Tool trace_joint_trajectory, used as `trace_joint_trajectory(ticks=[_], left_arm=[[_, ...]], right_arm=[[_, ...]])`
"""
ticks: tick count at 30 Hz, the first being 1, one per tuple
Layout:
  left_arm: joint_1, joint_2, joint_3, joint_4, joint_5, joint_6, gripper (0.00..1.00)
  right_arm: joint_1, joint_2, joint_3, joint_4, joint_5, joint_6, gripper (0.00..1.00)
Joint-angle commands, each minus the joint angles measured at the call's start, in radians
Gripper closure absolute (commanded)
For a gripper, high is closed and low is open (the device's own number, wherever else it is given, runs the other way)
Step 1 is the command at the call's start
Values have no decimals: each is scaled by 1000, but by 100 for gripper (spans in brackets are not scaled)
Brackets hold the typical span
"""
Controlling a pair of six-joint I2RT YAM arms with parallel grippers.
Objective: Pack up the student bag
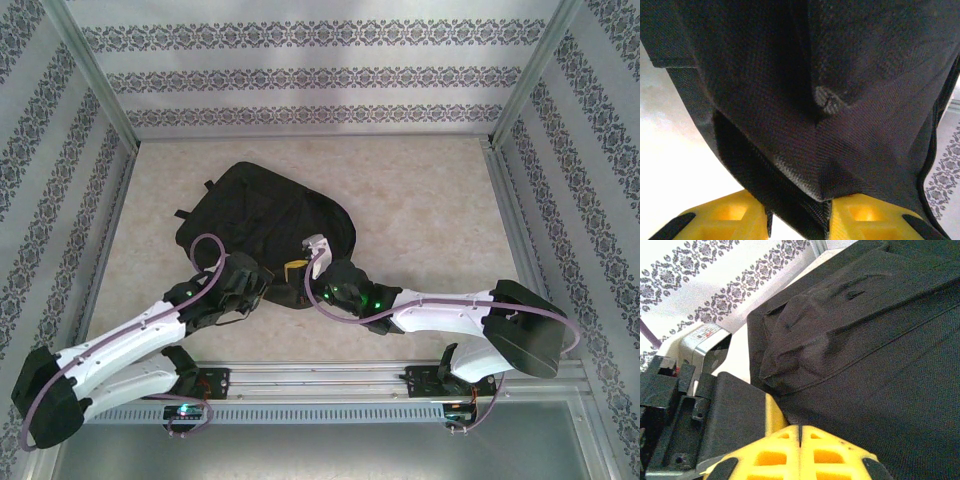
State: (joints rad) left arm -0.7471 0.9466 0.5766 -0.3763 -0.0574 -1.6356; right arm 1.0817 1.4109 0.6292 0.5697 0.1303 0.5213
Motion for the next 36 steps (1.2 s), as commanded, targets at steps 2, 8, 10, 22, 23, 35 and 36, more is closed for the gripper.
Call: trace_joint_trajectory(ticks=[2,8,10,22,23,35,36], left_arm=[[-12,30,4,43,-76,-21,71],[-5,67,42,23,-123,21,97],[1,66,41,10,-125,23,100],[35,-5,49,-90,-119,98,100],[35,-6,50,-97,-115,104,100],[72,-68,33,-180,-110,190,100],[74,-74,31,-184,-109,197,100]], right_arm=[[-2,-7,-23,37,-5,14,100],[0,-40,-33,-26,15,-7,100],[-1,-66,-35,-70,31,-27,100],[-40,-217,-77,-270,142,-107,100],[-52,-225,-76,-279,137,-108,100],[-184,-283,-65,-367,114,-91,100],[-194,-287,-65,-373,115,-88,100]])
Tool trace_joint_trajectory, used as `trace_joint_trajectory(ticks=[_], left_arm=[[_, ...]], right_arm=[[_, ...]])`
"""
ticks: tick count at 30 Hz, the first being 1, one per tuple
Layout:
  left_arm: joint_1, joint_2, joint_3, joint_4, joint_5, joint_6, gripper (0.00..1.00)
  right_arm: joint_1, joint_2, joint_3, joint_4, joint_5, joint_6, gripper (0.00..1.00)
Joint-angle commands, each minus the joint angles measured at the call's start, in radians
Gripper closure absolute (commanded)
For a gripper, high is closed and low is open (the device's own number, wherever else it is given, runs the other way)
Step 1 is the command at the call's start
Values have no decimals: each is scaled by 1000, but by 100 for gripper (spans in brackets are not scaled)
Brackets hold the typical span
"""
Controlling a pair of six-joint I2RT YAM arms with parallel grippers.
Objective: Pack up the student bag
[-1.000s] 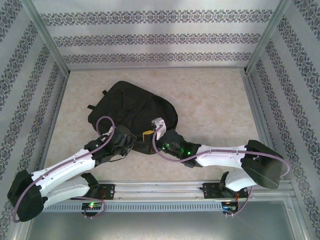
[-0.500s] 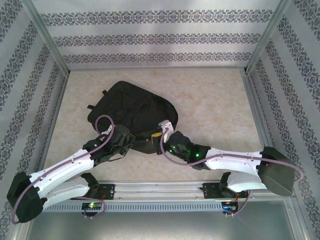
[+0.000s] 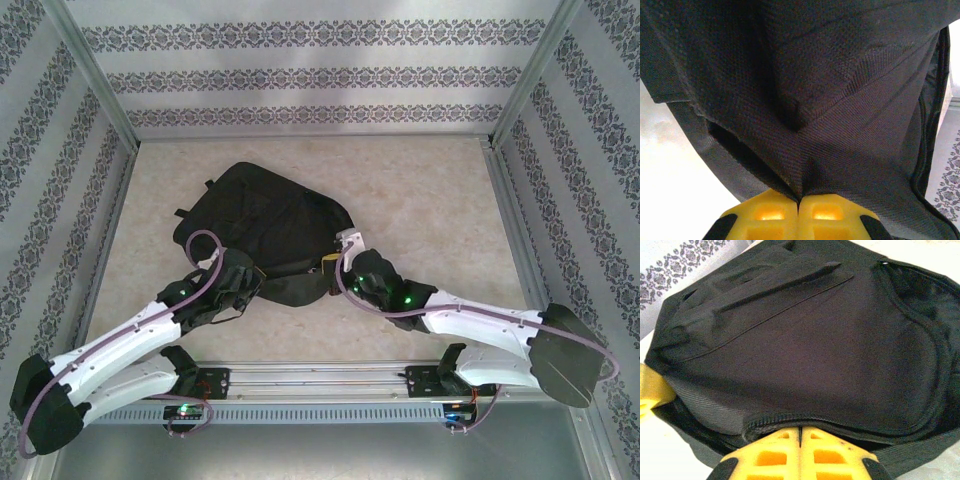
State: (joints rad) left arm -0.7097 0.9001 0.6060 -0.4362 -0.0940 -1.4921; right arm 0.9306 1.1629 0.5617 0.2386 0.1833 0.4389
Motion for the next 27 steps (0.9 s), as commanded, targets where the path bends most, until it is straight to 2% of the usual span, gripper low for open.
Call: trace_joint_trajectory(ticks=[1,8,12,15,19,24,27], left_arm=[[39,-32,0,-128,-70,64,100],[53,-36,3,-188,-64,156,100],[62,-9,41,-205,-46,291,100],[67,28,103,-262,-28,427,100],[71,39,177,-369,-2,565,100],[82,39,254,-538,-13,691,100],[115,24,250,-576,2,744,100]], right_arm=[[-53,-42,4,-47,64,-1,100],[-102,-77,7,-67,26,0,100],[-96,-65,31,-61,-143,-43,100],[-51,-58,50,-60,-221,-73,100],[62,-8,129,-113,-226,-128,100],[112,152,274,-152,-298,-12,100],[141,267,353,-117,-332,41,100]])
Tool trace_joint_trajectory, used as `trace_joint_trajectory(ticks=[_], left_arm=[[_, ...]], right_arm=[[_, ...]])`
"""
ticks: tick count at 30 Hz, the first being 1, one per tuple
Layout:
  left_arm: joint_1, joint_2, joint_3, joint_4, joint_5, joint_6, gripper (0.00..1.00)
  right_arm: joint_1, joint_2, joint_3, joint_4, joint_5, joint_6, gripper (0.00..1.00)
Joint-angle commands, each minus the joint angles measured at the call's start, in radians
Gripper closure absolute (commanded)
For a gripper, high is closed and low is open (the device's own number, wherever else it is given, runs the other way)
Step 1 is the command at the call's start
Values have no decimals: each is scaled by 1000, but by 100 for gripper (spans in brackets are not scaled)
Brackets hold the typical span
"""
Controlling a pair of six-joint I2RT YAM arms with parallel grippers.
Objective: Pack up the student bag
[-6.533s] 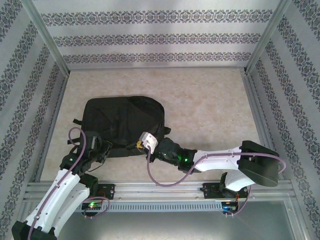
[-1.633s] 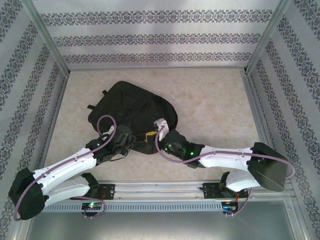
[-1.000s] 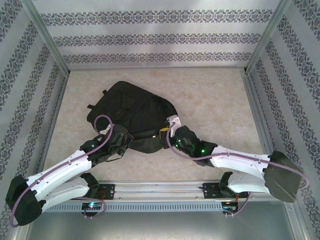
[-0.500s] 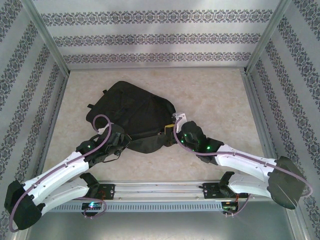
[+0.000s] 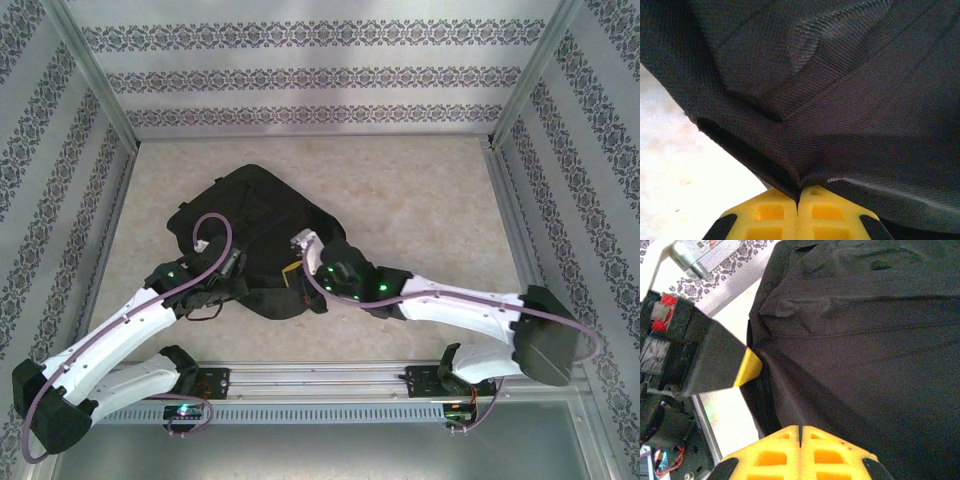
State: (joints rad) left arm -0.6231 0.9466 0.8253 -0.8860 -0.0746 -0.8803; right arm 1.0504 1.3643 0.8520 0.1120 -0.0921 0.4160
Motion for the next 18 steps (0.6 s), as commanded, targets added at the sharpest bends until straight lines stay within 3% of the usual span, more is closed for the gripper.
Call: trace_joint_trajectory(ticks=[1,6,8,10,14,18], left_arm=[[48,-24,27,-137,-13,138,100],[147,-33,-6,-143,-18,154,99],[194,-33,14,-133,-21,174,91],[250,-30,16,-101,-30,179,90],[390,71,-19,24,135,152,90],[446,180,-24,121,127,121,81]], right_arm=[[38,104,93,19,-59,73,100],[67,237,211,24,-41,102,100],[60,259,210,48,5,137,100],[47,285,198,99,-3,178,100],[25,350,209,163,-38,242,100],[11,426,258,185,-62,246,100]])
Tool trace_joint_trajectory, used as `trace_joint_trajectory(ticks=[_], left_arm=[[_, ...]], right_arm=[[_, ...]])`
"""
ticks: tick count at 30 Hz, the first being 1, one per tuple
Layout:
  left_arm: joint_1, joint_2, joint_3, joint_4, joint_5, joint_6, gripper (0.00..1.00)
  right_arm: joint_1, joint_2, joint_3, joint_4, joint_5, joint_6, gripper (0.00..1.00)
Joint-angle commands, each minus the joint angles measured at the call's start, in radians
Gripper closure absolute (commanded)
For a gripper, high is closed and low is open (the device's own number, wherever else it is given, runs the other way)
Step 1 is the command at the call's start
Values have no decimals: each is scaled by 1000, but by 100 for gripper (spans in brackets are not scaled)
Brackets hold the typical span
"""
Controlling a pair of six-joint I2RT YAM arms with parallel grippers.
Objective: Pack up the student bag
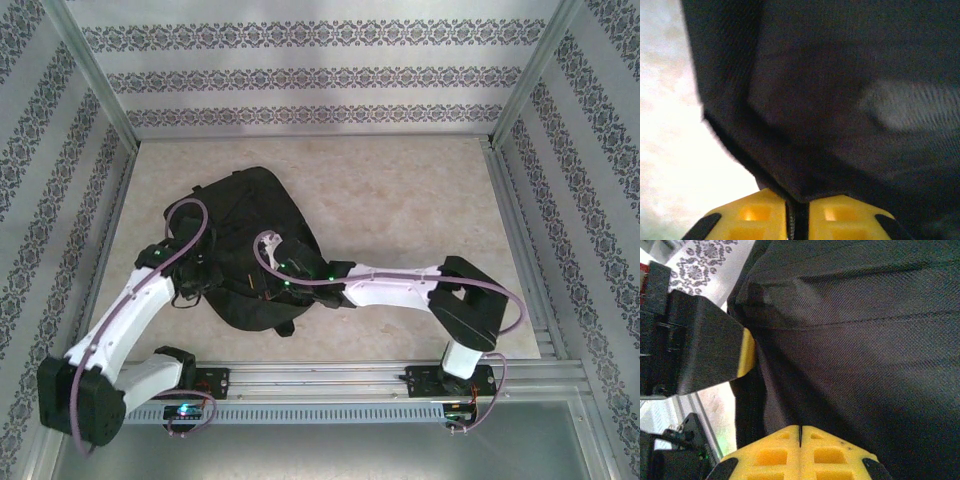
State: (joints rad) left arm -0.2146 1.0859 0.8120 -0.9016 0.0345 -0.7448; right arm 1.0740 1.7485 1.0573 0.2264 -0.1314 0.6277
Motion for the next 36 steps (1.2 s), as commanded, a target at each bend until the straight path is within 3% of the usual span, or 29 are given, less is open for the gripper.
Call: trace_joint_trajectory(ticks=[1,9,16,20,23,29,36], left_arm=[[54,50,-12,165,14,-19,79],[90,252,143,231,82,-36,62],[90,35,128,112,137,-114,45],[89,-55,56,79,221,-224,43],[88,-94,-5,101,288,-326,35],[49,-116,-29,104,304,-416,35],[-9,-140,-80,120,298,-466,47]], right_arm=[[-16,57,67,69,-22,29,100],[-109,143,141,77,-17,52,100],[-138,69,95,38,-31,65,100],[-131,42,54,54,-61,107,100],[-111,7,21,57,-43,115,100],[-56,-70,-25,38,44,84,100],[-18,-62,-13,28,67,72,100]])
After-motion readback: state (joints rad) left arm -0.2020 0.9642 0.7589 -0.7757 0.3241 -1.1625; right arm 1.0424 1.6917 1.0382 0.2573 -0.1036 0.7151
